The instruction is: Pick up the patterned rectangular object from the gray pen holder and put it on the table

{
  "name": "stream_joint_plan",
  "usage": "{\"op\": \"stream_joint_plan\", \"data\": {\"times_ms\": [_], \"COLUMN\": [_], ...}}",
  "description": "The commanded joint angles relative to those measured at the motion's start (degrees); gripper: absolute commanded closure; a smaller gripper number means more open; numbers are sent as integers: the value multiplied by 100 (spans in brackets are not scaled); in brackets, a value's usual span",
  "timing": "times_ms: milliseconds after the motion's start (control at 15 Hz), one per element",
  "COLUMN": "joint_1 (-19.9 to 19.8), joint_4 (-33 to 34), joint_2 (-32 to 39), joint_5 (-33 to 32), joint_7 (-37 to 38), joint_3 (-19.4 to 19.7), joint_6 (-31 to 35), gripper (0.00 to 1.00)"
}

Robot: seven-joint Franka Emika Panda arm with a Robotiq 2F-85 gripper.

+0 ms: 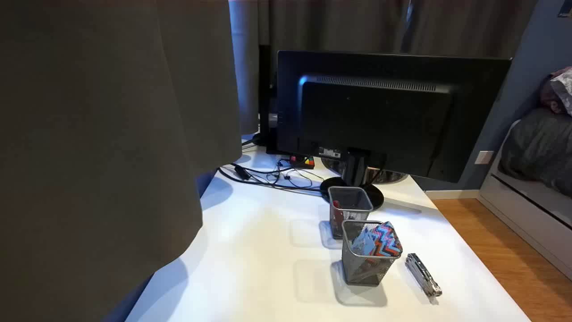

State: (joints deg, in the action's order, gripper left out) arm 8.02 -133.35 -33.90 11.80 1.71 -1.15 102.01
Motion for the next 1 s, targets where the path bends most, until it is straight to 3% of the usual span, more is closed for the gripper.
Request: {"op": "stream_joint_plan", "data": {"times_ms": [0,200,467,733,933], "joint_1": [-119,-119,-453,-295,50], "joint_4": [13,14,-206,-228,110], "joint_2": [1,1,565,1815,2764], "joint_5": [52,52,166,460,747], "joint_7": [-51,-51,866,1170,885], "joint_3": [-89,-89,-246,-387,-583], "joint_6": [-20,-20,1218,2517,2398], "gripper": [0,0,0,0,0]}}
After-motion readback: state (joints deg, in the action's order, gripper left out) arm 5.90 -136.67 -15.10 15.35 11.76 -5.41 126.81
